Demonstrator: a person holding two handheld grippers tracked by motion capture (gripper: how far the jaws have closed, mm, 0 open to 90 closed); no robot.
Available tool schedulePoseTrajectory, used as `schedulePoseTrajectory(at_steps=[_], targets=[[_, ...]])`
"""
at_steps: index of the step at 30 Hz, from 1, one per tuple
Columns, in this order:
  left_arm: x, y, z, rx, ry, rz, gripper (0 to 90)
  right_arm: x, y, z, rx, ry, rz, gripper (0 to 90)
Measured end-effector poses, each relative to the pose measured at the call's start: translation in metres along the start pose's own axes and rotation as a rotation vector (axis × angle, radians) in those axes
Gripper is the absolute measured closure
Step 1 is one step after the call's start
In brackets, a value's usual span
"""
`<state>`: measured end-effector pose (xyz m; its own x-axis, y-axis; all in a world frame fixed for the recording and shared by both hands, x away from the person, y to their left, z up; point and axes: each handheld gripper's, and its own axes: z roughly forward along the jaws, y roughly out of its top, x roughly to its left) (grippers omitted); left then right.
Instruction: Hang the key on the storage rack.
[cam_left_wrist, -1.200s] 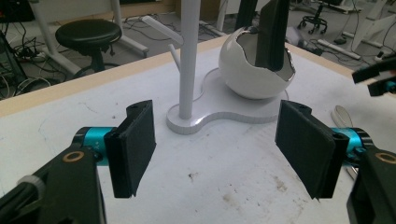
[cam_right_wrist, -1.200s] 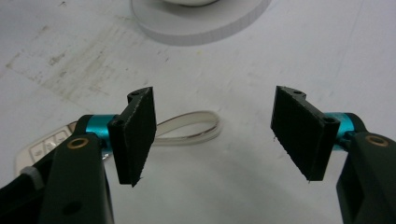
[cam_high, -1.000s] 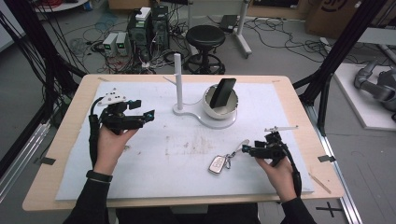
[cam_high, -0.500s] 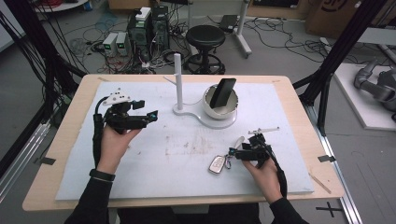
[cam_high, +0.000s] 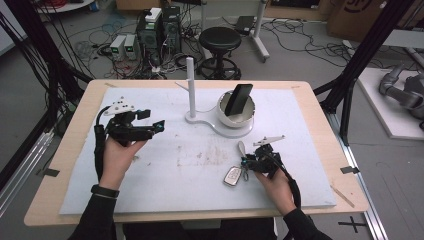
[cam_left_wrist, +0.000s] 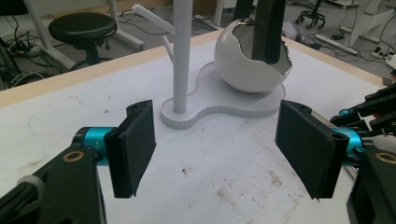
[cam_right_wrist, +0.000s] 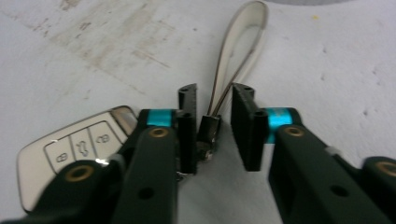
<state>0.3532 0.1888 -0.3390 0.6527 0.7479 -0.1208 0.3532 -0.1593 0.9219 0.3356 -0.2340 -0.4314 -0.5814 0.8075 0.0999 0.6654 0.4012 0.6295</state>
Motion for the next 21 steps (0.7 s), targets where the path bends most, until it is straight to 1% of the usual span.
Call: schedulePoseTrajectory(at_steps=[1, 6, 11, 15, 17, 19, 21], targets=[[0.0, 0.0, -0.002, -0.001, 0.002, 0.002, 28.7, 0.003, 0.001, 0.001, 0.002, -0.001, -0.024, 81.4], [0.0, -0.001, -0.005, -0.004, 0.005, 0.0, 28.7, 0.006, 0.004, 0.0, -0.007, 0.014, -0.039, 82.3], [0.002, -0.003, -0.008, -0.001, 0.012, 0.0, 28.6, 0.009, 0.014, -0.01, -0.083, 0.036, -0.073, 82.7], [0.002, -0.003, -0.01, -0.004, 0.015, -0.005, 28.6, 0.011, 0.023, -0.019, -0.145, 0.046, -0.089, 82.8], [0.001, -0.003, -0.011, -0.006, 0.016, -0.007, 28.7, 0.013, 0.031, -0.025, -0.184, 0.047, -0.11, 82.8], [0.002, -0.003, -0.012, -0.006, 0.015, -0.004, 28.6, 0.016, 0.04, -0.031, -0.216, 0.046, -0.119, 82.8], [0.002, -0.003, -0.012, -0.008, 0.017, -0.006, 28.6, 0.019, 0.05, -0.036, -0.252, 0.057, -0.133, 82.9]])
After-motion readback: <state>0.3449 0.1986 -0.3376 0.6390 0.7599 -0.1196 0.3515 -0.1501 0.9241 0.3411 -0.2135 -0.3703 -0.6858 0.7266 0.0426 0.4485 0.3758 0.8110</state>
